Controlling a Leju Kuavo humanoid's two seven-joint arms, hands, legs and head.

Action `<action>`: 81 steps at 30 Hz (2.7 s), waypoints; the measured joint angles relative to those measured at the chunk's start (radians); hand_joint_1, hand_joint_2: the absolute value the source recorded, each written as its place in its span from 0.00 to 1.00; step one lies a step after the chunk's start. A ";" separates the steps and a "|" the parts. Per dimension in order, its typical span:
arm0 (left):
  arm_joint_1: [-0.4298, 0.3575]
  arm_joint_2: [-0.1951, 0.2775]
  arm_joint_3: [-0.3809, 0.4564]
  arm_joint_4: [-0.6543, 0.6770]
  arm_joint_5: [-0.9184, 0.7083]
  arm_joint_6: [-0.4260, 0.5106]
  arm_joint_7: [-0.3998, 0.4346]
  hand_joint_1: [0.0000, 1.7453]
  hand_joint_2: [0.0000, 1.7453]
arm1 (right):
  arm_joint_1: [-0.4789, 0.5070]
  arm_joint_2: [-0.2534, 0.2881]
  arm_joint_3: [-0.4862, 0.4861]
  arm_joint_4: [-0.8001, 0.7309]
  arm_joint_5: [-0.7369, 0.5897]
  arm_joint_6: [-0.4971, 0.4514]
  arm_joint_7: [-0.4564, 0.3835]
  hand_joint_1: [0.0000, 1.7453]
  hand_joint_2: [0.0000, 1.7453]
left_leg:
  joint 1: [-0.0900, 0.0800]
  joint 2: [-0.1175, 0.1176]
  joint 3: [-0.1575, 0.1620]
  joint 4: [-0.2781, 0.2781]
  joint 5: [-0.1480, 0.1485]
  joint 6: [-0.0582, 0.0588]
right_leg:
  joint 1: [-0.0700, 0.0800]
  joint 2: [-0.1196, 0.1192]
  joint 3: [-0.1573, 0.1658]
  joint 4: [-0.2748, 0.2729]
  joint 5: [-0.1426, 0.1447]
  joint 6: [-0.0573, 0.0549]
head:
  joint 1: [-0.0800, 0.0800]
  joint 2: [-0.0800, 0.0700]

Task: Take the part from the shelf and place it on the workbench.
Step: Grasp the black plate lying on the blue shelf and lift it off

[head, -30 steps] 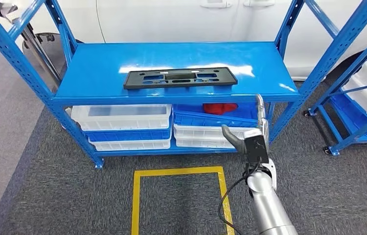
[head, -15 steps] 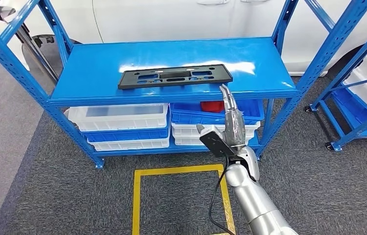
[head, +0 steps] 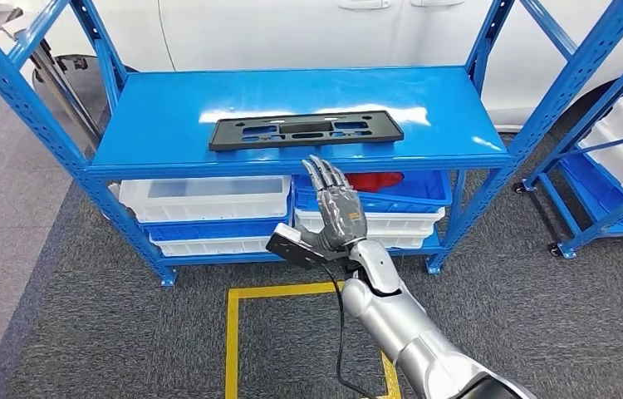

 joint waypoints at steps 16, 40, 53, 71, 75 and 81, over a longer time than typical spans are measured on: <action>-0.011 0.005 0.001 0.004 -0.018 0.001 0.000 0.00 0.00 | -0.186 0.024 0.286 0.295 0.273 -0.009 0.319 0.00 1.00 | -0.015 0.004 -0.021 0.039 -0.025 -0.017 | 0.008 -0.009 0.014 -0.041 0.030 -0.047 | 0.000 0.000; -0.011 0.011 0.019 0.013 -0.049 0.006 0.005 0.00 0.00 | -0.332 0.041 0.445 0.543 0.431 -0.032 0.552 0.00 1.00 | -0.007 -0.005 0.076 -0.001 -0.069 0.009 | 0.011 -0.004 -0.115 0.062 0.071 -0.019 | 0.000 0.000; -0.020 0.010 0.018 0.018 -0.060 0.014 0.010 0.00 0.00 | -0.336 0.042 0.439 0.556 0.415 -0.043 0.537 0.00 1.00 | 0.001 -0.001 -0.104 0.241 -0.119 -0.043 | 0.014 0.003 0.007 -0.038 0.039 -0.058 | 0.001 0.000; -0.020 0.007 0.019 0.020 -0.065 0.005 0.008 0.00 0.00 | -0.326 0.047 0.423 0.561 0.421 -0.042 0.517 0.00 1.00 | -0.007 -0.005 0.035 -0.002 -0.030 0.011 | 0.014 0.001 -0.072 0.042 0.065 -0.020 | 0.001 0.000; -0.026 0.007 0.019 0.020 -0.065 0.002 0.007 0.00 0.00 | -0.329 0.048 0.423 0.561 0.421 -0.043 0.516 0.00 1.00 | -0.008 -0.003 0.046 -0.006 -0.048 -0.009 | 0.019 0.000 -0.040 -0.028 0.066 -0.037 | 0.001 0.000; -0.027 0.007 0.019 0.020 -0.069 0.002 0.006 0.00 0.00 | -0.326 0.053 0.420 0.561 0.429 -0.046 0.509 0.00 1.00 | -0.002 0.000 -0.097 0.260 -0.146 -0.035 | 0.011 0.000 0.008 -0.051 0.045 -0.058 | 0.000 0.000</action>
